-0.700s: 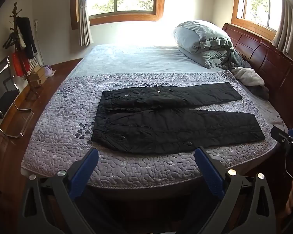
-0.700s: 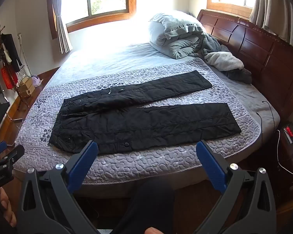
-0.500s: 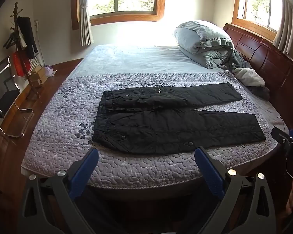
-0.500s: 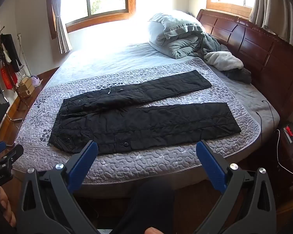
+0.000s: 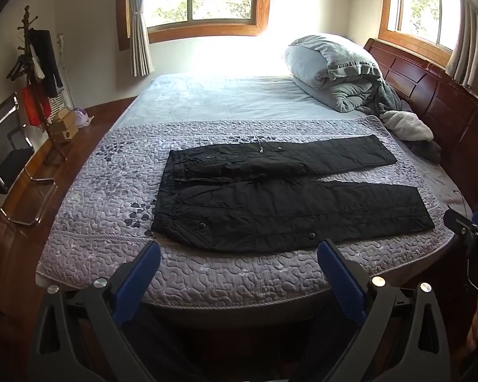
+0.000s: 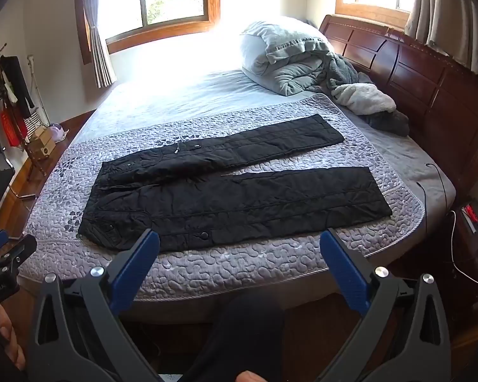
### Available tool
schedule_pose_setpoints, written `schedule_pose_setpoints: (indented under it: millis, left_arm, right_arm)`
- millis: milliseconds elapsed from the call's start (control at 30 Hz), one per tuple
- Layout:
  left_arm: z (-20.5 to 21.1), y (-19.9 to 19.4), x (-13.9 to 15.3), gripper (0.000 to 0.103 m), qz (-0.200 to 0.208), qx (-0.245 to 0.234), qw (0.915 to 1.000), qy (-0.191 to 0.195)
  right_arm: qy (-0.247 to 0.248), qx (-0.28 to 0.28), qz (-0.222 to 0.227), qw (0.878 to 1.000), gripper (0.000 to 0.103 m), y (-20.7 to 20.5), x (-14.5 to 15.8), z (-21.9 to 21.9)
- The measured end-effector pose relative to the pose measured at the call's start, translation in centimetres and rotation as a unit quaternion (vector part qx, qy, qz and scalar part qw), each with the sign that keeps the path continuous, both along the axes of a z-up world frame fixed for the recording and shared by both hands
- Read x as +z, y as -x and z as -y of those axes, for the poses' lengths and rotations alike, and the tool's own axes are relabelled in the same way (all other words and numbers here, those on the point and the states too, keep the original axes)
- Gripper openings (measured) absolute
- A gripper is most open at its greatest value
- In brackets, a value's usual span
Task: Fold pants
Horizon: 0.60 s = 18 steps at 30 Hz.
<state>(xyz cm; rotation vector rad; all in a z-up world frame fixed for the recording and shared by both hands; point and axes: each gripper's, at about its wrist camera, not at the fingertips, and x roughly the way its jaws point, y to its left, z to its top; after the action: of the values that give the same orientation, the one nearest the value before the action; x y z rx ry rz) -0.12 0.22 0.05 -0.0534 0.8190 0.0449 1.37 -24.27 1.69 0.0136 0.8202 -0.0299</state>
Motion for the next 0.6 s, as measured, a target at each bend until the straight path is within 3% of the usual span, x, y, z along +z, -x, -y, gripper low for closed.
schedule_pose_setpoints:
  millis: [600]
  left_arm:
    - [0.2, -0.02, -0.05, 0.099, -0.001, -0.001, 1.0, -0.001]
  right_arm:
    - [0.0, -0.003, 0.002, 1.0, 0.101, 0.12, -0.09, 0.28]
